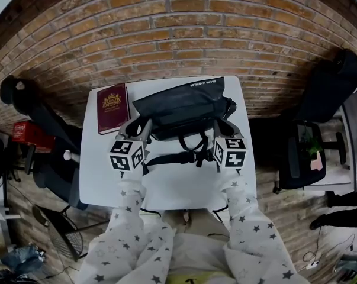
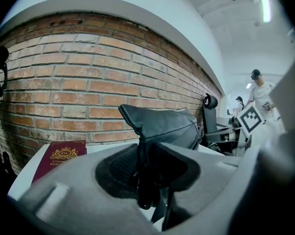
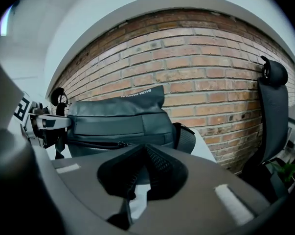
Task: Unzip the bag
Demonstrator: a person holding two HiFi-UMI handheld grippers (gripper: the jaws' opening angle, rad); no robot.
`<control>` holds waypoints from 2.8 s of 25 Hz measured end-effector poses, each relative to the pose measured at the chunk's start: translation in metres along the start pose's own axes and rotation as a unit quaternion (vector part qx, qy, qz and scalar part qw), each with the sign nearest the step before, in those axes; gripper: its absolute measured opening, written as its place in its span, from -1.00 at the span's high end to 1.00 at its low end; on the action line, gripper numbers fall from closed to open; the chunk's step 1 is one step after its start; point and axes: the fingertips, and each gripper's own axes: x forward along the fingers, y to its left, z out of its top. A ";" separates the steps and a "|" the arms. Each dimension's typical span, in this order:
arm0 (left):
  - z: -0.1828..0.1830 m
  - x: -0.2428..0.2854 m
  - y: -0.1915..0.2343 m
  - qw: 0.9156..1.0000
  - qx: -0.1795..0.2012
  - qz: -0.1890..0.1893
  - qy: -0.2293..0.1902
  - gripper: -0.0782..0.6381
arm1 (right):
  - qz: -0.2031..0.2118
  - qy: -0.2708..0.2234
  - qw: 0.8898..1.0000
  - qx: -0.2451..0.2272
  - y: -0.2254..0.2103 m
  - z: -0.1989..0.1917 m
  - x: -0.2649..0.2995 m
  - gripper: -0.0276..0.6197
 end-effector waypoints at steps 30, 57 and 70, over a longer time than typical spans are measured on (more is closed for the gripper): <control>-0.001 0.001 0.004 1.000 -0.007 0.024 -0.008 0.47 | -0.055 -0.006 0.998 0.002 -0.074 0.012 -0.007 0.87; 0.033 -0.063 -0.032 0.996 0.007 0.043 -0.077 0.78 | 0.063 -0.119 0.991 -0.017 -0.031 0.065 -0.067 0.89; 0.072 -0.101 -0.047 0.991 0.018 0.053 -0.120 0.78 | 0.125 -0.208 0.970 0.002 0.007 0.120 -0.117 0.89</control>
